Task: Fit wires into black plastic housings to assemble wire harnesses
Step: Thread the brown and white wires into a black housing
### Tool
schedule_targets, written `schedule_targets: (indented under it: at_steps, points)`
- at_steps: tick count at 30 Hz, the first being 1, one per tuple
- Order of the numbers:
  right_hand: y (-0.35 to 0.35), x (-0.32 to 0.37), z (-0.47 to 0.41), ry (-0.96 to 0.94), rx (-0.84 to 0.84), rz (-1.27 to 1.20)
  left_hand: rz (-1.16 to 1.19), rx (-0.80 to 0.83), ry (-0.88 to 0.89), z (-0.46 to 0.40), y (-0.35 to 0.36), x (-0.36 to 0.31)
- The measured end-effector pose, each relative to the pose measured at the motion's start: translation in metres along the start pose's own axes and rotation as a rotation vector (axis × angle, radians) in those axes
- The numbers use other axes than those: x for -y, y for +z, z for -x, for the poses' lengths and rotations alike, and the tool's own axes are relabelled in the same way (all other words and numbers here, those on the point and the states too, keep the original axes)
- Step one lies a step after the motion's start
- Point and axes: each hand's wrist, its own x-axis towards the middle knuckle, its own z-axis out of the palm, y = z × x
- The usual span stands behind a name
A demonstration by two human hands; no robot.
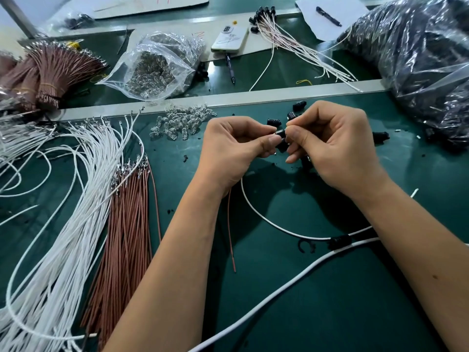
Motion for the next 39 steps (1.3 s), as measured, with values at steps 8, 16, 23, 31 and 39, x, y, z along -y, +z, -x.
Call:
schedule_targets:
  at_steps: [8, 16, 23, 31, 39]
  points:
    - [-0.0009, 0.0024, 0.0007, 0.020, 0.032, -0.069, -0.049, -0.003, 0.056, 0.0003, 0.0001, 0.0003]
    - [-0.0023, 0.0077, 0.0012, 0.027, 0.076, -0.125, 0.050, 0.044, 0.006, 0.0019, -0.0023, 0.0000]
    - [0.0012, 0.0037, 0.0024, 0.004, 0.057, -0.103, 0.143, 0.068, -0.086, 0.0034, -0.0039, -0.0007]
    - [0.0020, -0.0007, 0.0021, 0.037, 0.052, -0.146, 0.100, 0.018, 0.004, 0.0022, 0.0008, 0.0031]
    - [-0.0009, 0.0024, -0.0004, 0.024, 0.051, -0.120, 0.251, 0.049, -0.090, 0.0015, -0.0006, 0.0033]
